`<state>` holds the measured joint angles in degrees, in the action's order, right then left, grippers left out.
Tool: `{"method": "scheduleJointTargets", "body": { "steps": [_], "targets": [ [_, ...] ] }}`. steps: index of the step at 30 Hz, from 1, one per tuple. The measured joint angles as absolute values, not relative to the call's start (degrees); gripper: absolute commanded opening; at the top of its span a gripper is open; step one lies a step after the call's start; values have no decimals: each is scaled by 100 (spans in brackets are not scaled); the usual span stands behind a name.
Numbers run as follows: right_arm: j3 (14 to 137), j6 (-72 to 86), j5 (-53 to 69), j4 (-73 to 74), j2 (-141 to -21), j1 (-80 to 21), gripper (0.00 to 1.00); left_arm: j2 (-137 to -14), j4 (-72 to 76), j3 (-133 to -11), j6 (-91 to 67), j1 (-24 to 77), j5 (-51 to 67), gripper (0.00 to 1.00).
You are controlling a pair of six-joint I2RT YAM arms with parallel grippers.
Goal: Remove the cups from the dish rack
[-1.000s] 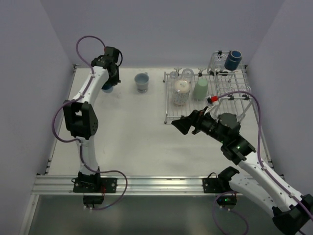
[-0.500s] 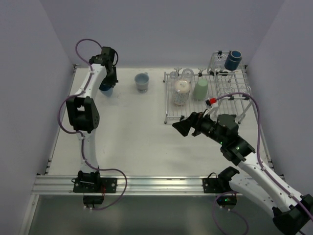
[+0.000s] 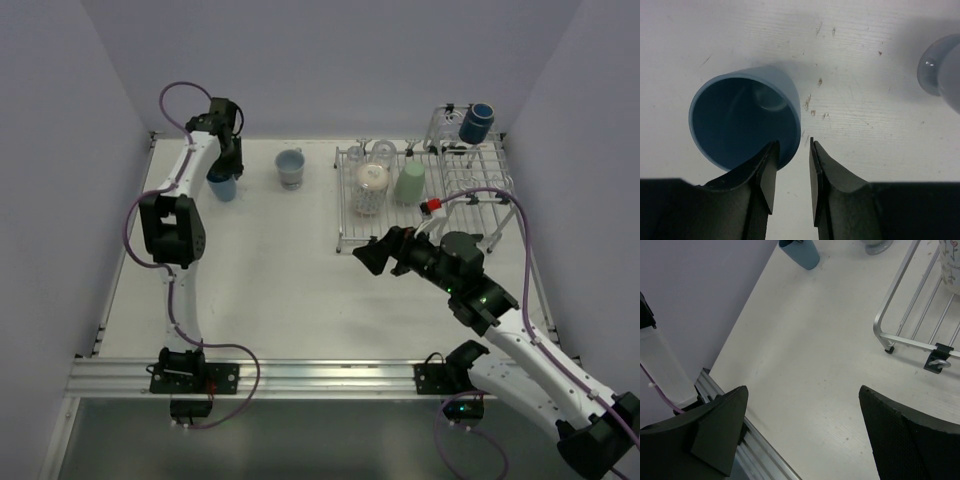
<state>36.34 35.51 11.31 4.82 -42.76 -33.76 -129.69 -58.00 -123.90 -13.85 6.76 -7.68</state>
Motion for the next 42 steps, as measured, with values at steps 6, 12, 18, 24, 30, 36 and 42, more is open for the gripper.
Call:
{"method": "scheduleJointTargets", "body": {
  "steps": [6,12,18,24,30,36,42],
  "targets": [
    [3640,3461,888,513,-4388,-3376,96,-12881,-5415,-12197,-1378,676,-768,77],
    [4034,3179,115,819,-4856,-3380,99,-12285,-4947,-11824,-1452,676,-672,100],
    [4967,2783,-1046,930,-5774,-3380,99,-10324,-3708,-10763,-1619,676,-248,100],
    [6003,2432,-2165,906,-7081,-3380,99,-7546,-2071,-8901,-2209,683,919,100],
    [6718,2290,-2912,845,-8302,-3369,99,-5356,-1238,-6364,-2497,862,2018,100],
    [7550,2303,-3323,1146,-9334,-3297,99,-4239,-1317,-4250,-2443,982,2571,100],
    [8007,2418,-3402,1411,-9845,-3173,99,-3986,-1376,-3859,-2272,1330,2637,100]
  ]
}}
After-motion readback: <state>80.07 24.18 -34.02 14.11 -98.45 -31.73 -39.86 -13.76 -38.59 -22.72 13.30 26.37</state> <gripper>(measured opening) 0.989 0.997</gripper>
